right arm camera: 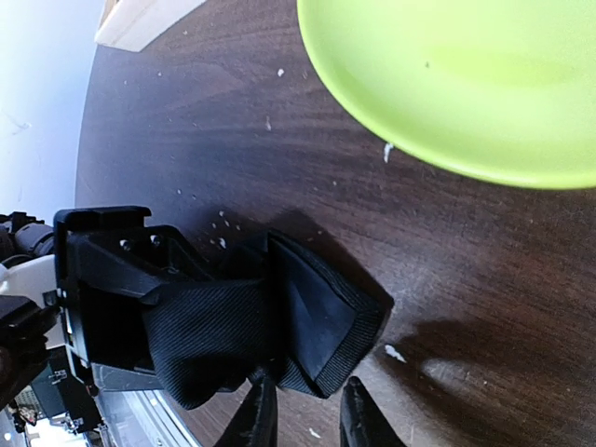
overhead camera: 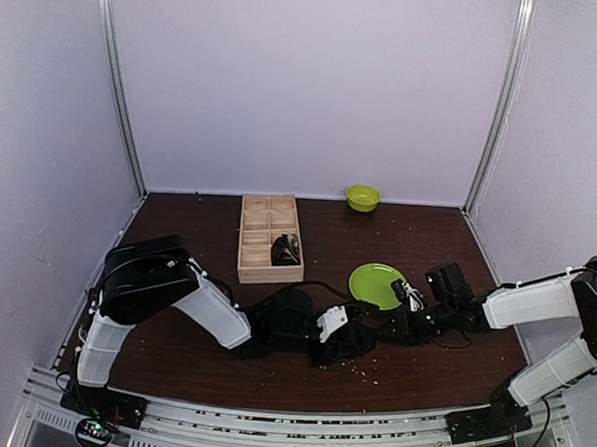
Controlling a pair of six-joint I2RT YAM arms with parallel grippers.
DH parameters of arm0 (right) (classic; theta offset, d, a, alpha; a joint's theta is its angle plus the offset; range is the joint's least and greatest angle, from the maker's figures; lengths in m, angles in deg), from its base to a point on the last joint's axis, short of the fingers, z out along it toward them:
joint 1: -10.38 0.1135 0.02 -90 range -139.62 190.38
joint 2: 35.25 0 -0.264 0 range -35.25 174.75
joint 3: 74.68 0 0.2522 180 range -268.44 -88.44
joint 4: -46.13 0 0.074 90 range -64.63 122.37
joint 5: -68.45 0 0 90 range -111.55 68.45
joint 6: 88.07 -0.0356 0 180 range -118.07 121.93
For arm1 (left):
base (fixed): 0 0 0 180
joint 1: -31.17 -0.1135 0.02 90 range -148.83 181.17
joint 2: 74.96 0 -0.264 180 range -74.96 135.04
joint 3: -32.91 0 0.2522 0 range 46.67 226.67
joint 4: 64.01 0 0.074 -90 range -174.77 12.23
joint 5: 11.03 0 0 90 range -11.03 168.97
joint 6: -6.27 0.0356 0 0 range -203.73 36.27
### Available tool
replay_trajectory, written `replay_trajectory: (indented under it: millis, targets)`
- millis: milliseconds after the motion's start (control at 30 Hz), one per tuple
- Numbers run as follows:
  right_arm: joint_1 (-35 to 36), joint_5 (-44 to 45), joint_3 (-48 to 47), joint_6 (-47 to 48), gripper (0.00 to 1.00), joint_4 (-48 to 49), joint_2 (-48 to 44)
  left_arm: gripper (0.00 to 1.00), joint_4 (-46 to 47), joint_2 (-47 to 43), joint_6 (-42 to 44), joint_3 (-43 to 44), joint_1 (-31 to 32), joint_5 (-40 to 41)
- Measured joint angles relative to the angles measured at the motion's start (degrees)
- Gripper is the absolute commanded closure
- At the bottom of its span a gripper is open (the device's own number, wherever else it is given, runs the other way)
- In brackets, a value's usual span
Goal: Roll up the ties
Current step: Roll the tie at the center of the board.
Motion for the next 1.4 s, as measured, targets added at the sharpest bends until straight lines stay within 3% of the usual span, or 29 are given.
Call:
replay_trajectory:
  millis: [200,533,967,1400]
  targets:
    - [0.0,1.0,-2.7,0.0,0.86,-1.7,1.0,0.63,-0.9,-1.3,0.8,-1.6,-1.1,-3.3]
    - [2.5,1.4,-3.9,-0.6,0.93,0.6,7.2,0.63,-0.9,-1.3,0.8,-1.7,-1.7,-5.3]
    - [3.5,3.8,-6.3,0.2,0.92,-4.3,0.2,0.63,-0.9,-1.3,0.7,-1.7,-2.1,-7.0]
    - [6.3,3.7,-8.3,0.2,0.94,-1.1,10.6,0.62,-1.4,-2.1,-0.2,-2.4,-2.3,-6.8]
